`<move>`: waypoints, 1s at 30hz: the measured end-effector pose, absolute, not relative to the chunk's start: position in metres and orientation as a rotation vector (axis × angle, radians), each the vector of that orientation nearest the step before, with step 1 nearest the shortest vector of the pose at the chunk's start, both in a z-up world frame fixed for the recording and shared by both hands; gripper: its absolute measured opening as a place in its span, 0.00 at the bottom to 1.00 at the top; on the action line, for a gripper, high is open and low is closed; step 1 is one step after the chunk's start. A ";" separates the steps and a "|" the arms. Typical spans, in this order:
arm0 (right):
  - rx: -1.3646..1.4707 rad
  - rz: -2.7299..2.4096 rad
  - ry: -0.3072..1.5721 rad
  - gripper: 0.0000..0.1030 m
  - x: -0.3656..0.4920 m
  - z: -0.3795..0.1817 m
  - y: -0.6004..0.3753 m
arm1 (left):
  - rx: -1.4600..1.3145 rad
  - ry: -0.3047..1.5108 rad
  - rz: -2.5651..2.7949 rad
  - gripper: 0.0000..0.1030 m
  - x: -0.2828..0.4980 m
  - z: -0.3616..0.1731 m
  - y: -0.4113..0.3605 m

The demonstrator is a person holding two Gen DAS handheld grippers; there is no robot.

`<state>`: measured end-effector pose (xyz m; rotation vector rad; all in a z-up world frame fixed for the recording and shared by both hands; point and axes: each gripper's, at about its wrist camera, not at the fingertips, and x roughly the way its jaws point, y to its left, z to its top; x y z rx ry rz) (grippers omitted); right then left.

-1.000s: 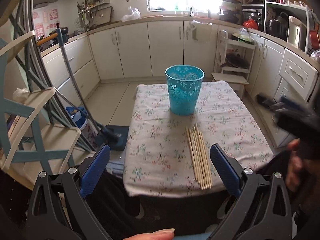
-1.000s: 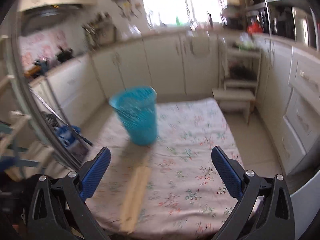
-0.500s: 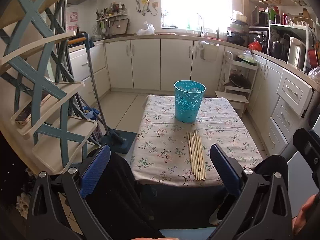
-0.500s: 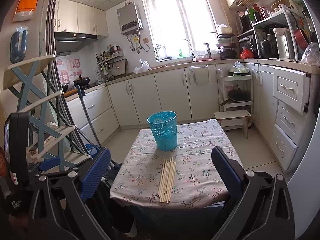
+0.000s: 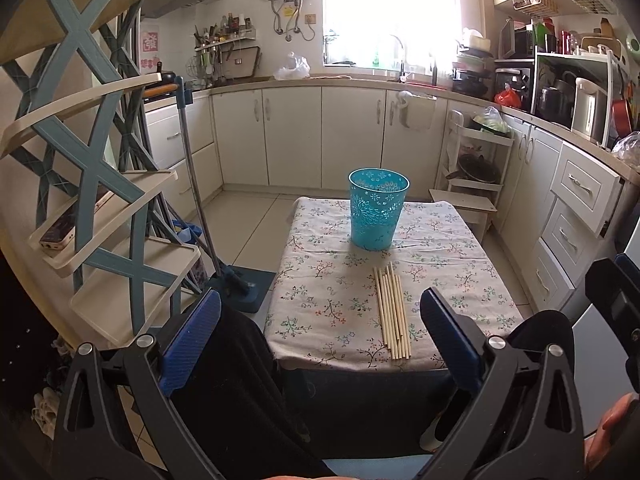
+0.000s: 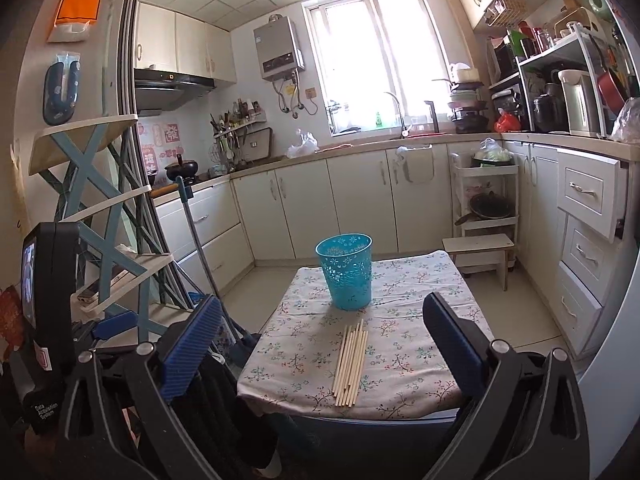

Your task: Organize utensils

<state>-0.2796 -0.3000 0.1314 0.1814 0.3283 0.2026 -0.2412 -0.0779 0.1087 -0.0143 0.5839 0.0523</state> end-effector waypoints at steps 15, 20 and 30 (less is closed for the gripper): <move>0.192 0.215 0.339 0.94 -0.275 0.130 -0.300 | -0.011 0.577 0.044 0.94 -0.239 0.111 -0.078; 0.193 0.216 0.340 0.94 -0.274 0.130 -0.300 | -0.011 0.579 0.039 0.94 -0.239 0.110 -0.079; 0.196 0.223 0.346 0.94 -0.273 0.128 -0.297 | -0.009 0.573 0.035 0.94 -0.239 0.109 -0.081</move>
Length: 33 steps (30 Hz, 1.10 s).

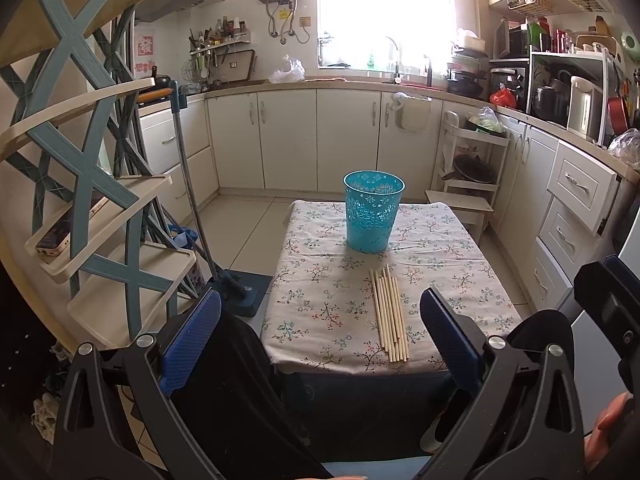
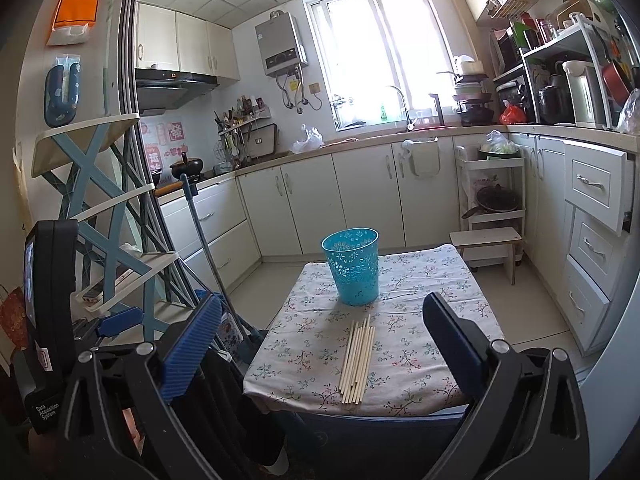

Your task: Organize utensils

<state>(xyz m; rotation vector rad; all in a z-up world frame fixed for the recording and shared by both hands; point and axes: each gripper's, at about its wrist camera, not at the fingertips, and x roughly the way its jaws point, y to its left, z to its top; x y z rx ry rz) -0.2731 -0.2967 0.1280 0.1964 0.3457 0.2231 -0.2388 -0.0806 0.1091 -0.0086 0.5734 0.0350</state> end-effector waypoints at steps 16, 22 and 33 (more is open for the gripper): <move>0.204 0.219 0.343 0.94 -0.272 0.129 -0.294 | -0.018 0.581 0.021 0.94 -0.240 0.107 -0.082; 0.189 0.214 0.374 0.94 -0.256 0.123 -0.282 | -0.045 0.575 -0.006 0.93 -0.226 0.104 -0.070; 0.158 0.132 0.575 0.93 -0.146 0.046 -0.304 | -0.083 0.705 -0.014 0.94 -0.119 0.052 -0.065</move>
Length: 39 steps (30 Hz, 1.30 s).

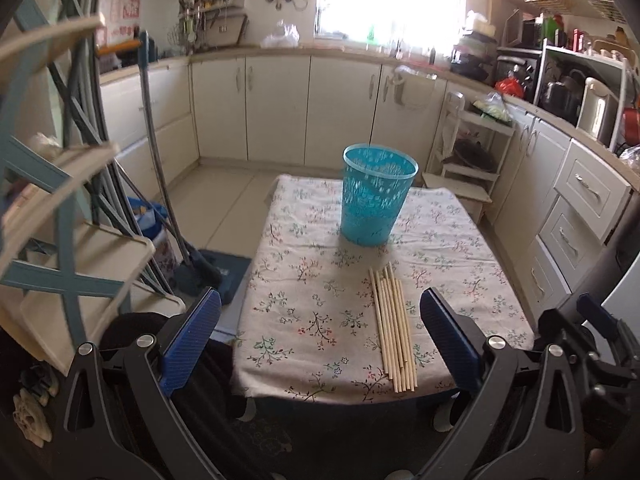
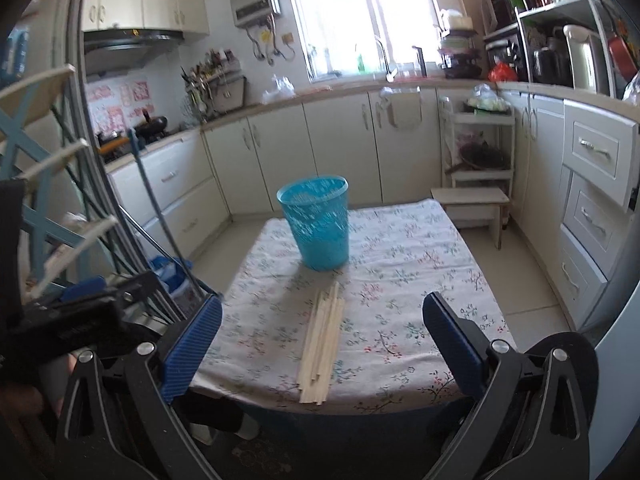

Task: Organize utensils
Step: 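Lower the right gripper onto a single wooden stick and close it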

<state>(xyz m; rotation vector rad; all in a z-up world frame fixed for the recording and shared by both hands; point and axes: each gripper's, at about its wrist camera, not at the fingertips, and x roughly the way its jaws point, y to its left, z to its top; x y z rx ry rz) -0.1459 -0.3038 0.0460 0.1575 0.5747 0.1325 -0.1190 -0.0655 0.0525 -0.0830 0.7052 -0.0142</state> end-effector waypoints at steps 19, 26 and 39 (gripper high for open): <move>0.159 0.178 1.021 0.30 0.018 -0.113 -0.287 | -0.097 0.961 -0.033 0.94 0.007 -0.066 -0.091; 0.084 0.187 1.018 0.29 0.028 -0.111 -0.286 | -0.078 1.008 -0.033 0.94 0.037 -0.093 -0.104; 0.005 0.240 1.052 0.08 0.042 -0.111 -0.306 | 0.021 1.074 -0.020 0.93 0.080 -0.135 -0.133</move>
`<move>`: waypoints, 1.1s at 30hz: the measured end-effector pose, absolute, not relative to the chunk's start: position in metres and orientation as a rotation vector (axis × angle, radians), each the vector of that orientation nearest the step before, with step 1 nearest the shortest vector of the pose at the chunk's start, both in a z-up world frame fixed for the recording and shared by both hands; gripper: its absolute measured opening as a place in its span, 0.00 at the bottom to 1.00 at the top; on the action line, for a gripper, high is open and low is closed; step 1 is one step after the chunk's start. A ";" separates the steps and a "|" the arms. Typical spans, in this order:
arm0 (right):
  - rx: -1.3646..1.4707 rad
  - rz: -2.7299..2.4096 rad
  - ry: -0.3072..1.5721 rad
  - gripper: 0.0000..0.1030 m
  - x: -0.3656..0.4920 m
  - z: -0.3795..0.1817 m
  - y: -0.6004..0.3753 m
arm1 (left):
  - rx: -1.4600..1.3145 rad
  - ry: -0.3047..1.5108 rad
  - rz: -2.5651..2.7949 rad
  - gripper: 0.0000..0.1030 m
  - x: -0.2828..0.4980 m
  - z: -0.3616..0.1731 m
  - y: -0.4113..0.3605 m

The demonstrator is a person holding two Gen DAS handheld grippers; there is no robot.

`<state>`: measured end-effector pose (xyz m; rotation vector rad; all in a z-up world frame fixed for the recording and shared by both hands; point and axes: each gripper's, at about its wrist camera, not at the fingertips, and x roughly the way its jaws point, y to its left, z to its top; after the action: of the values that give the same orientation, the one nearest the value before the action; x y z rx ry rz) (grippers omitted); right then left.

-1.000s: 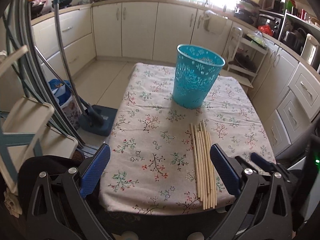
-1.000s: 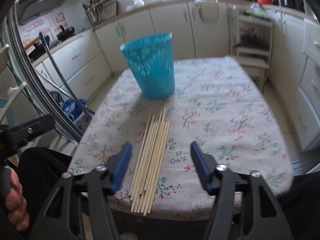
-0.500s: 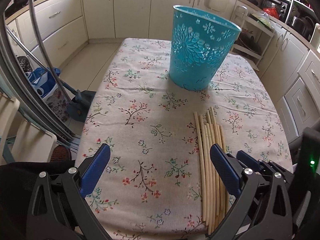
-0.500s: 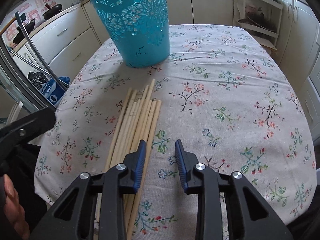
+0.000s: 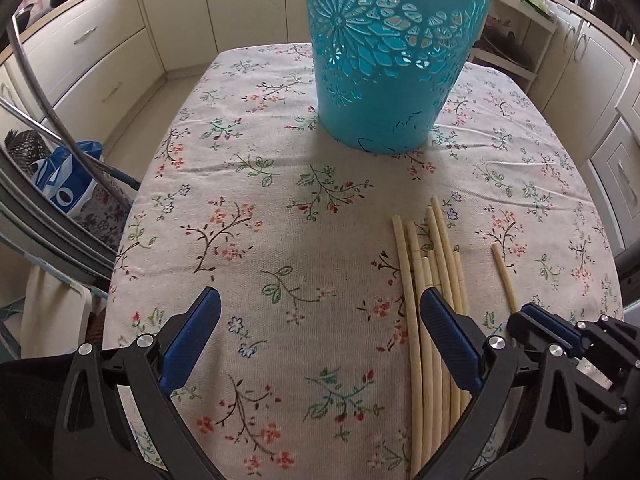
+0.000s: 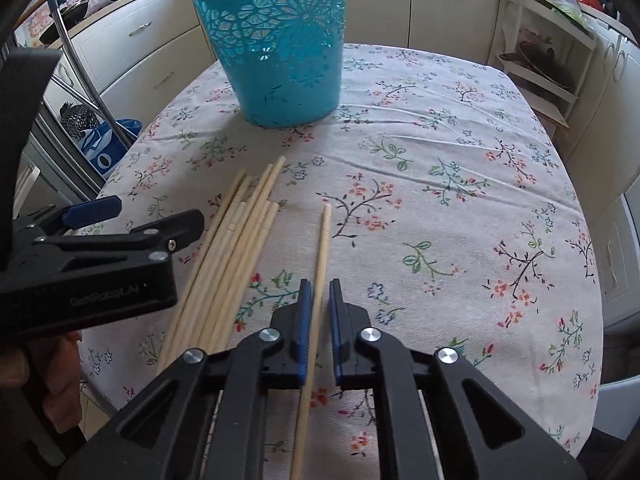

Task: Organize utensils
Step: 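Lower the right gripper onto a single wooden stick and close it, then lift the stick with the right gripper and carry it over the basket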

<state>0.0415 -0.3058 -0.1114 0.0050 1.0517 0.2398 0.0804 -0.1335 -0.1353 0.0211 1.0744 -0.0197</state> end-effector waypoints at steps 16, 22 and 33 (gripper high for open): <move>0.044 0.260 1.031 0.08 0.046 -0.114 -0.309 | 0.064 1.083 -0.036 0.68 0.095 -0.140 -0.144; -0.011 0.290 1.077 0.06 0.058 -0.114 -0.302 | 0.068 1.092 -0.110 0.29 0.098 -0.132 -0.153; 0.170 0.368 1.088 0.05 0.069 -0.120 -0.326 | -0.003 1.101 -0.237 0.04 0.097 -0.115 -0.142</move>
<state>0.0693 -0.3258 -0.1204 0.1700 1.0885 0.3683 0.0974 -0.1415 -0.1151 -0.0034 1.1009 -0.2371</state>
